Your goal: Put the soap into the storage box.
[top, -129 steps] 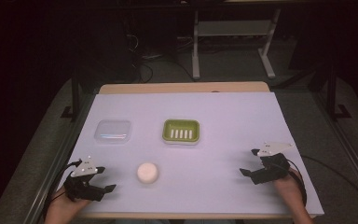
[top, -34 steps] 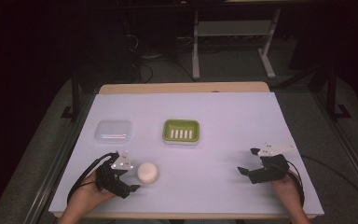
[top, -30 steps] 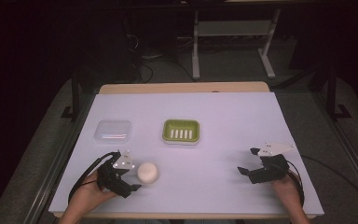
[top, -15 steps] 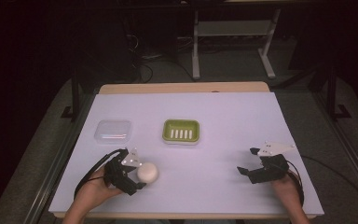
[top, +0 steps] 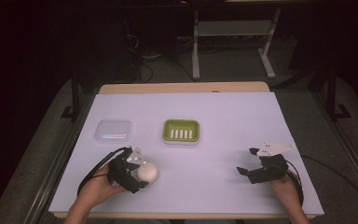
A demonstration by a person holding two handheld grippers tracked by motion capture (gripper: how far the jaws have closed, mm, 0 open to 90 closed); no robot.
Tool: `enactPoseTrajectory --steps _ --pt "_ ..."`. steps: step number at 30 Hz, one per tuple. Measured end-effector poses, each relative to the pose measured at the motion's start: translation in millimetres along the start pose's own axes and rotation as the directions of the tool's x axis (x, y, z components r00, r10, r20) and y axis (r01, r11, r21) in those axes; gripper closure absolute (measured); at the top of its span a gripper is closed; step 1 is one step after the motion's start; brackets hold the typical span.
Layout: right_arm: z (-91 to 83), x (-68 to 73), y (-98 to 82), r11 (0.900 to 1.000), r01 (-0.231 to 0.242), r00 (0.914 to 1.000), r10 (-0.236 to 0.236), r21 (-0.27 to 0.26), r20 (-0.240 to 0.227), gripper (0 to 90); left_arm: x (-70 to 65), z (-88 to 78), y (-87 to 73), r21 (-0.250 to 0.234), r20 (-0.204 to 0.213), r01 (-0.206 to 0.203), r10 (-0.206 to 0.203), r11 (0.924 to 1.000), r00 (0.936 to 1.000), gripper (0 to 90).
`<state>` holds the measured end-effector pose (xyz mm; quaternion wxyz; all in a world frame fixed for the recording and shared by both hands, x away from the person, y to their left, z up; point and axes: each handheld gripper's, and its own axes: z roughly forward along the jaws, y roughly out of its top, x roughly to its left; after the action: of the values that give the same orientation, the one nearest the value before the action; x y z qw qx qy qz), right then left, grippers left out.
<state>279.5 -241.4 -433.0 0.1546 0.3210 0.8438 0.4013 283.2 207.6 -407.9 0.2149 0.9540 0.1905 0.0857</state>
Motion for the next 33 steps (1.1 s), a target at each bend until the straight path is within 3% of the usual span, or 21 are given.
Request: enactPoseTrajectory --steps 15,33 --pt "0.8 0.5 0.7 1.0 0.005 1.0 -0.005 -0.001 -0.005 13.2 -0.5 13.4 13.5 0.03 0.021 -0.016 0.015 0.9994 0.9997 17.1" --pt "1.3 2.1 1.9 1.0 0.007 0.9999 -0.007 -0.001 -0.009 13.2 1.3 24.5 15.8 0.058 0.042 -0.008 0.006 0.9983 0.9991 21.5"
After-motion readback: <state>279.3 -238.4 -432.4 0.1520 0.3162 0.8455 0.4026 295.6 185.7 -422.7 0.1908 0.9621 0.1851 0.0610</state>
